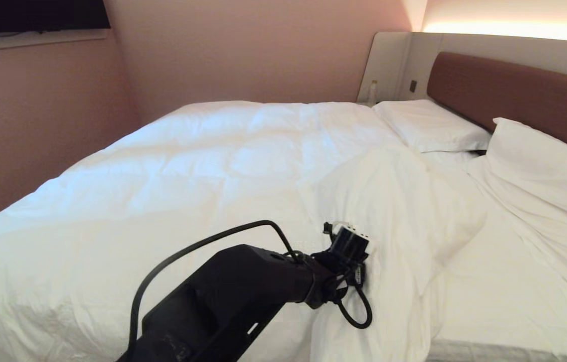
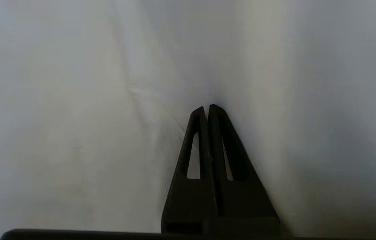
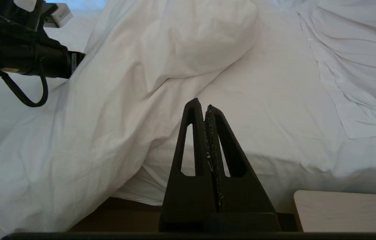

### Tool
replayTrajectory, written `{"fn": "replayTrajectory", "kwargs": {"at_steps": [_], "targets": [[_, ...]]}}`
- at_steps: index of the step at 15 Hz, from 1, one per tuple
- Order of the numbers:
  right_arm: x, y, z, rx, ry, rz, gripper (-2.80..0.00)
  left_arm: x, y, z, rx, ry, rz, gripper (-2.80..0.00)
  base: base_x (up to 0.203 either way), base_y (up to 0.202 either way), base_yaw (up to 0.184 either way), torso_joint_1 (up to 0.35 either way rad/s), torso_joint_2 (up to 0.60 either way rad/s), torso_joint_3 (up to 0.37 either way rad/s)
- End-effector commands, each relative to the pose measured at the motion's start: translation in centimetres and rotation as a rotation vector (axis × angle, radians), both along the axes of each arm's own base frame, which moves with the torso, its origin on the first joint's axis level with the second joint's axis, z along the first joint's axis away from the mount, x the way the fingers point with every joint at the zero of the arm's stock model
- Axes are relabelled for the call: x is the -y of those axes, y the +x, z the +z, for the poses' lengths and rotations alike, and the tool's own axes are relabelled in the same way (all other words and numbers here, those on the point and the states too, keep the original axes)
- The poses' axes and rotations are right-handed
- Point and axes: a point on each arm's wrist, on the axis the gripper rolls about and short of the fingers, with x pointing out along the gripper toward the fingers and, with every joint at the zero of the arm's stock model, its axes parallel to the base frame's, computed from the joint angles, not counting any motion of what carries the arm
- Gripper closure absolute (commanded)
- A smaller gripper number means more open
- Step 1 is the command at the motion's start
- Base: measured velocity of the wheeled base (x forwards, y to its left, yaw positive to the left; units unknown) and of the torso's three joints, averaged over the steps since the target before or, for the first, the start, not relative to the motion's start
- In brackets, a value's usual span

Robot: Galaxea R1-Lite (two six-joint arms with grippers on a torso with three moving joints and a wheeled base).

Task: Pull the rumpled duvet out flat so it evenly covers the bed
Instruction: Flatten the corners of the folded blanket

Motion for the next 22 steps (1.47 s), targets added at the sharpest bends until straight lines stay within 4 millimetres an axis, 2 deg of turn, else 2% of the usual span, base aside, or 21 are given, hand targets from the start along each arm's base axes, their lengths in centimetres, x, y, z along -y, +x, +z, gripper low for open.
{"fn": "replayTrajectory", "kwargs": {"at_steps": [1,3,5,7,9,11,15,18,19,22], "targets": [[0.0,0.0,0.0,0.0,0.0,0.002,0.0,1.5,-1.9,1.5,0.007,-0.04,-0.051,0.0,0.0,0.0,0.0,0.0,0.0,0.0],[0.0,0.0,0.0,0.0,0.0,0.002,0.0,3.7,-5.6,5.3,-0.047,-0.185,-0.168,0.0,0.0,0.0,0.0,0.0,0.0,0.0],[0.0,0.0,0.0,0.0,0.0,0.002,0.0,4.4,-7.6,7.7,-0.148,-0.309,-0.224,0.0,0.0,0.0,0.0,0.0,0.0,0.0],[0.0,0.0,0.0,0.0,0.0,0.002,0.0,4.3,-8.6,9.2,-0.214,-0.353,-0.243,0.0,0.0,0.0,0.0,0.0,0.0,0.0],[0.0,0.0,0.0,0.0,0.0,0.0,0.0,4.0,-8.5,9.9,-0.208,-0.364,-0.233,0.0,0.0,0.0,0.0,0.0,0.0,0.0],[0.0,0.0,0.0,0.0,0.0,0.002,0.0,2.9,-6.7,10.0,-0.195,-0.365,-0.192,0.0,0.0,0.0,0.0,0.0,0.0,0.0],[0.0,0.0,0.0,0.001,0.0,0.002,0.0,-2.3,0.5,8.8,-0.183,-0.358,-0.016,0.0,0.0,0.0,0.0,0.0,0.0,0.0],[0.0,0.0,0.0,0.0,0.0,0.002,0.0,-3.5,1.8,8.6,-0.178,-0.352,0.014,0.0,0.0,0.0,0.0,0.0,0.0,0.0],[0.0,0.0,0.0,0.0,0.0,0.002,0.0,-3.9,2.2,8.7,-0.169,-0.355,0.012,-2.8,0.0,0.0,0.0,0.0,0.0,0.0],[0.0,0.0,0.0,0.0,0.0,0.002,0.0,-3.6,3.0,8.0,-0.099,-0.376,-0.035,-2.8,0.0,0.0,0.0,0.0,0.0,0.0]]}}
